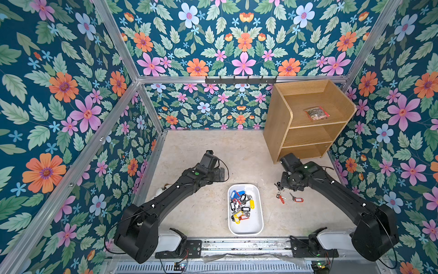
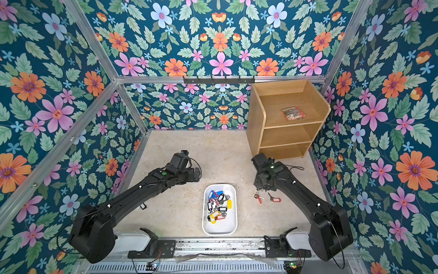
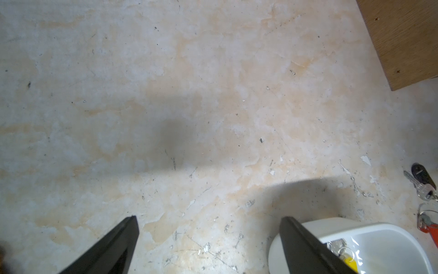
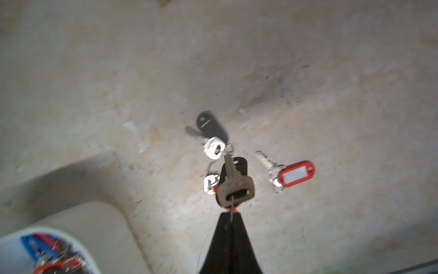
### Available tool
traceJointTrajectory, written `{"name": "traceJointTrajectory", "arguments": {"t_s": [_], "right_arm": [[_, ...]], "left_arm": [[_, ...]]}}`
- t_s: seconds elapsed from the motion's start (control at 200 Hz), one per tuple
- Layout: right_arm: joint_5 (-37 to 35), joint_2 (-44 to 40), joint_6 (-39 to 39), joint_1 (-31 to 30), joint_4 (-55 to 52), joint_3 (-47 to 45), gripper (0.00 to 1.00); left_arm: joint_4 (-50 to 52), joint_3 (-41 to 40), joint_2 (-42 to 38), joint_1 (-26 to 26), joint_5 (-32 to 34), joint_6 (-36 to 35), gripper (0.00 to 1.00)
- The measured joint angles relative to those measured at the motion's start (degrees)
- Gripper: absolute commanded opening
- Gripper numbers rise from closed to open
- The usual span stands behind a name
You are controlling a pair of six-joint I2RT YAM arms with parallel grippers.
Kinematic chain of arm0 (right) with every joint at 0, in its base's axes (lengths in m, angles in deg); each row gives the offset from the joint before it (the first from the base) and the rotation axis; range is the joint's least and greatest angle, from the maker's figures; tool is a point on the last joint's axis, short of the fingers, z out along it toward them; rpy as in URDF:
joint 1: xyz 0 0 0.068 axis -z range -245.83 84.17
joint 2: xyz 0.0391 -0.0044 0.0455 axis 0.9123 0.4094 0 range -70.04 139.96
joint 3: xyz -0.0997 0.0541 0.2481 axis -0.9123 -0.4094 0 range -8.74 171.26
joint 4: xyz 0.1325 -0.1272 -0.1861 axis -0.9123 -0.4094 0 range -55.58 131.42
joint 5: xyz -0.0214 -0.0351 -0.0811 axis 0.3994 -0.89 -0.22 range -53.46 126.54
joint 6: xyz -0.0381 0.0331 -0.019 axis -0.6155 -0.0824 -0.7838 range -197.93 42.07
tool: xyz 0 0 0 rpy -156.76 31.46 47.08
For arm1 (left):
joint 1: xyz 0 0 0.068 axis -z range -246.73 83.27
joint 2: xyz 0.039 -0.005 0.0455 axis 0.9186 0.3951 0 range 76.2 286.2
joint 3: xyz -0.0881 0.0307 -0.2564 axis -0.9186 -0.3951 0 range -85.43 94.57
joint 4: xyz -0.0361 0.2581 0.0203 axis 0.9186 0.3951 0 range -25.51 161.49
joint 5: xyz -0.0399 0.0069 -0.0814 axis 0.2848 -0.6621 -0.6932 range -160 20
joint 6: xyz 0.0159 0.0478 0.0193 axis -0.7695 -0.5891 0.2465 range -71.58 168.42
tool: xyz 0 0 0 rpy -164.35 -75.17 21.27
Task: Take the keys out of the storage box
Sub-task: Place the key at the center of the board, then pick up the key from the storage box.
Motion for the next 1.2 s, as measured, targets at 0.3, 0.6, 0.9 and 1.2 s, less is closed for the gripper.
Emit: {"name": "traceJointTrajectory", "arguments": {"t_s": [0.3,0.6,0.9,1.2], "right_arm": [[2.56,10.54,-6.69,12.61,9.27,-2.78,0.52],[2.29,3.3,-8.5,7.41,6.45,2.6,0.46],[6.4,-2.8,3.98,-24.96,3.19,1.55,0.36],[9.7,9.97,11.89,-34.51,9.55,3.02,0.54]], "left_arm": [[0.04,0.0,0.66,0.0,0.04,0.0,0.99],[-0.02,0.0,0.66,0.04,0.42,0.0,0.99],[-0.04,0.04,1.38,0.04,0.39,0.0,0.99],[-0.02,0.09,1.18,0.09,0.42,0.0,0.99]]}}
